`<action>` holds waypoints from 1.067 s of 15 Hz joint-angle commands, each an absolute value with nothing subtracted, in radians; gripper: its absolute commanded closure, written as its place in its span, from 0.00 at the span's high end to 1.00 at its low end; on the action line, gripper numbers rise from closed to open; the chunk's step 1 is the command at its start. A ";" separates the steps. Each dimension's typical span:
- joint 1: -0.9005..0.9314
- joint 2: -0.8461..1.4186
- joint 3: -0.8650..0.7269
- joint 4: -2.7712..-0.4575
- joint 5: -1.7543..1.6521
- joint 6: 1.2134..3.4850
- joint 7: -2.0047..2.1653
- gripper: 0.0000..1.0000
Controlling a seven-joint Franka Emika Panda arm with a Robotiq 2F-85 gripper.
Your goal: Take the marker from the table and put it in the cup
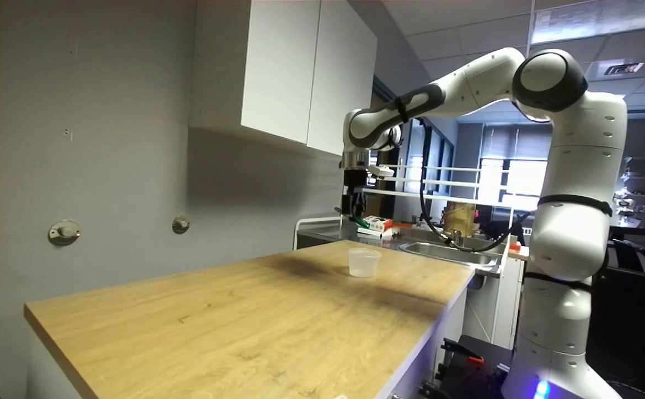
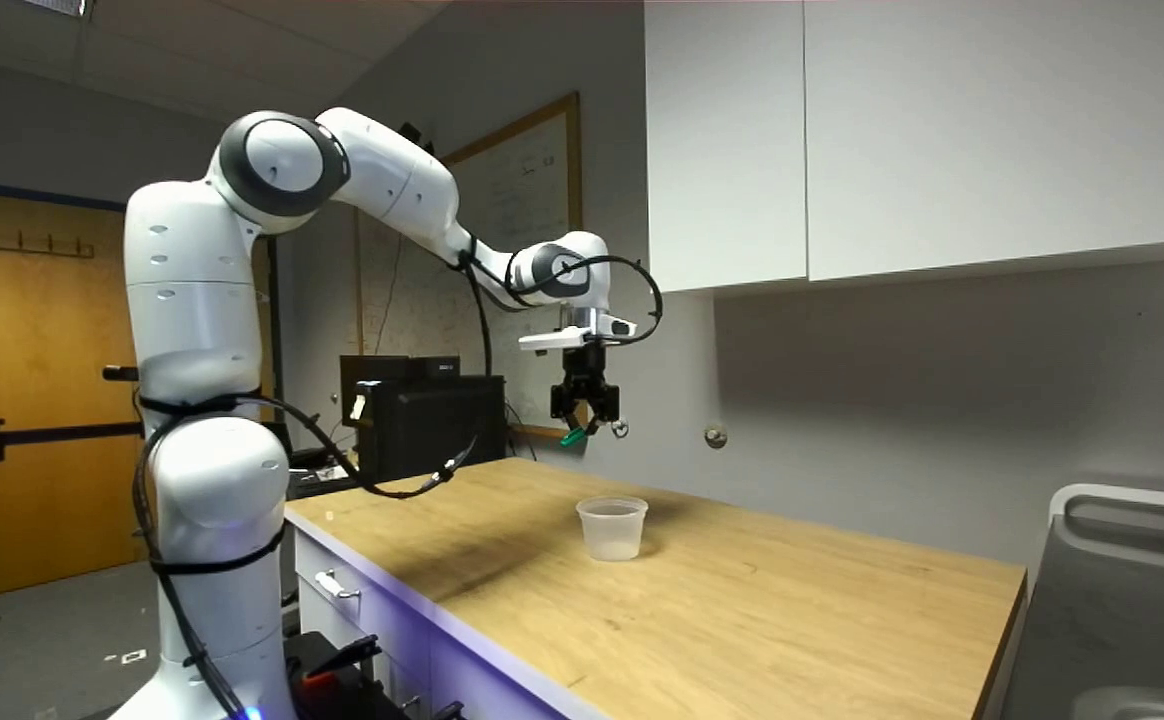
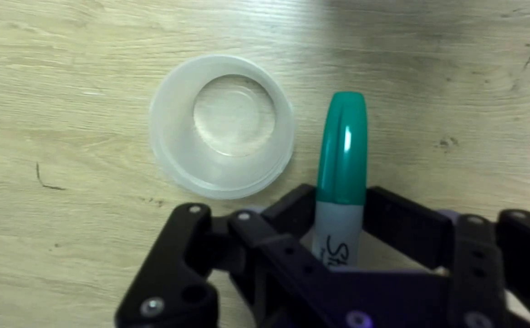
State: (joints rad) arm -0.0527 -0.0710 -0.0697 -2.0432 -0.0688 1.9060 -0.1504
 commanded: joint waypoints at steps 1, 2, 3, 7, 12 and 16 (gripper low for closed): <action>-0.081 -0.001 -0.094 -1.961 -0.074 1.933 -0.147 0.10; -0.088 0.012 -0.100 -1.951 -0.067 1.948 -0.140 0.10; -0.095 0.026 -0.107 -1.944 -0.056 1.967 -0.141 0.10; -0.120 0.065 -0.123 -1.951 -0.020 2.040 -0.147 0.10; -0.135 0.088 -0.127 -1.992 0.006 2.116 -0.144 0.10; -0.145 0.094 -0.129 -2.035 0.038 2.160 -0.151 0.10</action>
